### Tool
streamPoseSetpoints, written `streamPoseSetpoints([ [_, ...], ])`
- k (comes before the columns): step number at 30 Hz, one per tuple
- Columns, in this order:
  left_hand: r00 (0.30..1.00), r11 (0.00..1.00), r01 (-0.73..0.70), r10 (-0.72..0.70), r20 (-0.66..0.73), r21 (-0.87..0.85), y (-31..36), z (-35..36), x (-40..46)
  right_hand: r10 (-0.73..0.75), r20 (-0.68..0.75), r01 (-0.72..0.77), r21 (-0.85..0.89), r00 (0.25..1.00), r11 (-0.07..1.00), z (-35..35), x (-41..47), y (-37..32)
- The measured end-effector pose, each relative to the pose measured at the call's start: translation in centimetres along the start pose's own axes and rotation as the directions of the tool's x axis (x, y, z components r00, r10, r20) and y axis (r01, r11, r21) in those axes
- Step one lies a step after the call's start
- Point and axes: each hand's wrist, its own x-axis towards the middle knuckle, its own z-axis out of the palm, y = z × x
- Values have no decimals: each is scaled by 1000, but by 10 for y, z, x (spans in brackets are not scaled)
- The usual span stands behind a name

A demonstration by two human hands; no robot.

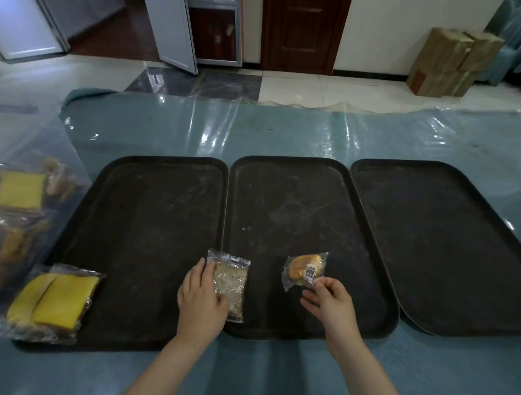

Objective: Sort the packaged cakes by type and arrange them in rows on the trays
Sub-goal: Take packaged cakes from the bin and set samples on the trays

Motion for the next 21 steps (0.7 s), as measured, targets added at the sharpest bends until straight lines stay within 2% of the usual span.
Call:
streamPoseSetpoints([
  [5,990,990,-141,141,2,-14,27,12,6,-45,22,46,-44,999,998,-21,7,-7],
  [11,940,945,-294,313,133,-142,103,42,-2,-122,71,130,-117,990,985,-69,20,-23],
  [13,928,936,-245,302,217,-254,134,53,-7,-147,71,155,-121,987,980,-87,25,-28],
  [15,902,915,-110,256,347,-389,165,63,-10,-172,62,179,-121,983,977,-107,30,-33],
  [17,865,890,-33,254,434,-455,194,72,-13,-205,53,211,-139,977,968,-128,34,-37],
  [21,855,860,-47,297,425,-507,251,89,-12,-324,59,329,-221,944,918,-170,43,-43],
])
